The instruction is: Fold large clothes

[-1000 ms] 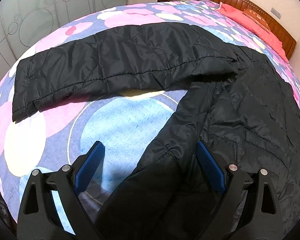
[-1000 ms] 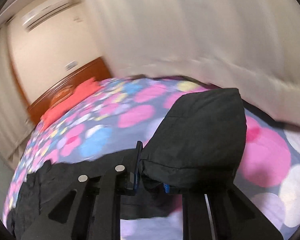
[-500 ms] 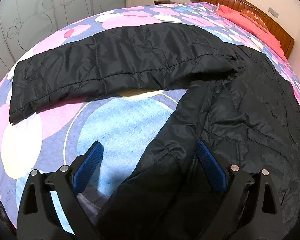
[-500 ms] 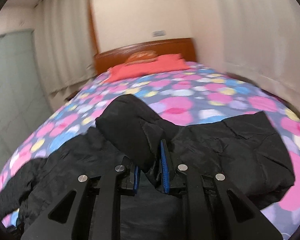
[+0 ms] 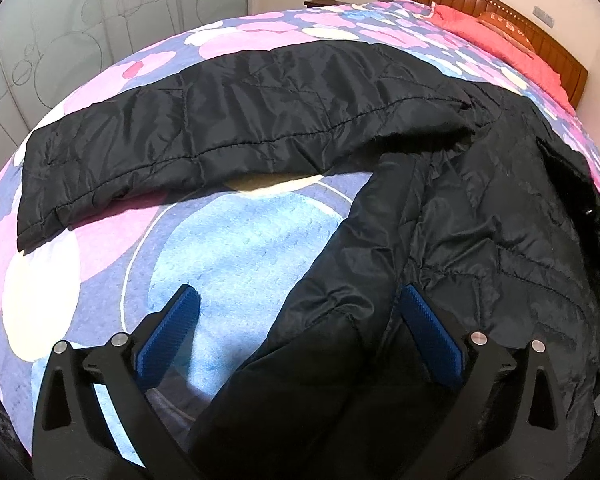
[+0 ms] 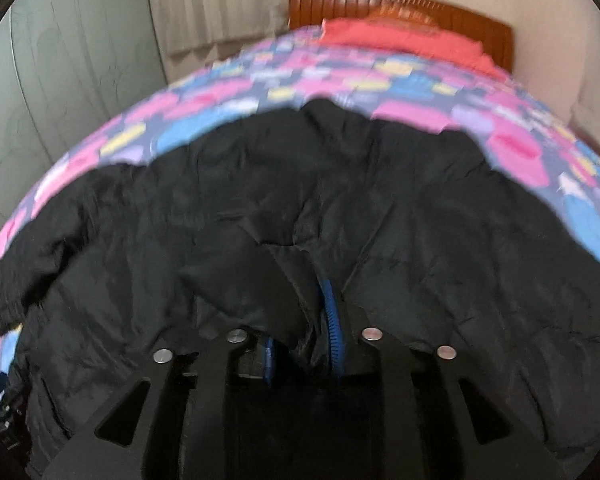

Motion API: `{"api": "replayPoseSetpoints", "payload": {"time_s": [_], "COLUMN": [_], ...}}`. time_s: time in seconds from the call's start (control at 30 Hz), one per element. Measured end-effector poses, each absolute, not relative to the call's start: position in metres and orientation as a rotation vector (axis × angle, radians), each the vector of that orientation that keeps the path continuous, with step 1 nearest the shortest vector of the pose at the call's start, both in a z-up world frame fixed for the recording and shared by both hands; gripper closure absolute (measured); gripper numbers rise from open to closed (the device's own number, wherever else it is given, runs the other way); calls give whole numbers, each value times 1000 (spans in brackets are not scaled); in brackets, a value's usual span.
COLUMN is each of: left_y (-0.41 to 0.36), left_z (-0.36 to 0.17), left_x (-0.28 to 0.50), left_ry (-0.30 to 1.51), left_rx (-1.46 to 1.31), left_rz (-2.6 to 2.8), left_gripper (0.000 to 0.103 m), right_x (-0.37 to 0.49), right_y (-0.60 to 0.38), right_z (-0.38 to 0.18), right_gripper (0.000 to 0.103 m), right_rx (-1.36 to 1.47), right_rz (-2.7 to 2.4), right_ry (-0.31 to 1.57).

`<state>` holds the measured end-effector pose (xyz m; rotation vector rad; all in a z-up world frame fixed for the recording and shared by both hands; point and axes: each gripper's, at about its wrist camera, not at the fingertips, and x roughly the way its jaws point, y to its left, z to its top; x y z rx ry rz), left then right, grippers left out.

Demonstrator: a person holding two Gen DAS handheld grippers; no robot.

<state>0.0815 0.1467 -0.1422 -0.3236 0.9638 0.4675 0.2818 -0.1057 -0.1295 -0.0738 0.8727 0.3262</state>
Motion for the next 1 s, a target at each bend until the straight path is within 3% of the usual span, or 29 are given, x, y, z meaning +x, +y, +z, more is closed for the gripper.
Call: {"api": "replayPoseSetpoints", "payload": {"time_s": [0.07, 0.13, 0.43, 0.63, 0.9, 1.0], "left_y": [147, 147, 147, 148, 146, 146], "left_z": [-142, -142, -143, -145, -145, -145], "left_x": [82, 82, 81, 81, 80, 80], "left_ry": [966, 966, 960, 961, 960, 960], "left_rx": [-323, -326, -333, -334, -322, -324], "left_rz": [468, 466, 462, 462, 467, 466], "left_gripper": [2, 2, 2, 2, 2, 2], "right_x": [278, 268, 248, 263, 286, 283], "right_y": [-112, -123, -254, -331, -331, -320], "right_z": [-127, -115, -64, -78, -149, -133], "right_gripper": [55, 41, 40, 40, 40, 40], "right_rx": [-46, -1, 155, 293, 191, 143], "right_rz": [353, 367, 120, -24, -92, -127], "right_ry": [870, 851, 735, 755, 896, 886]}}
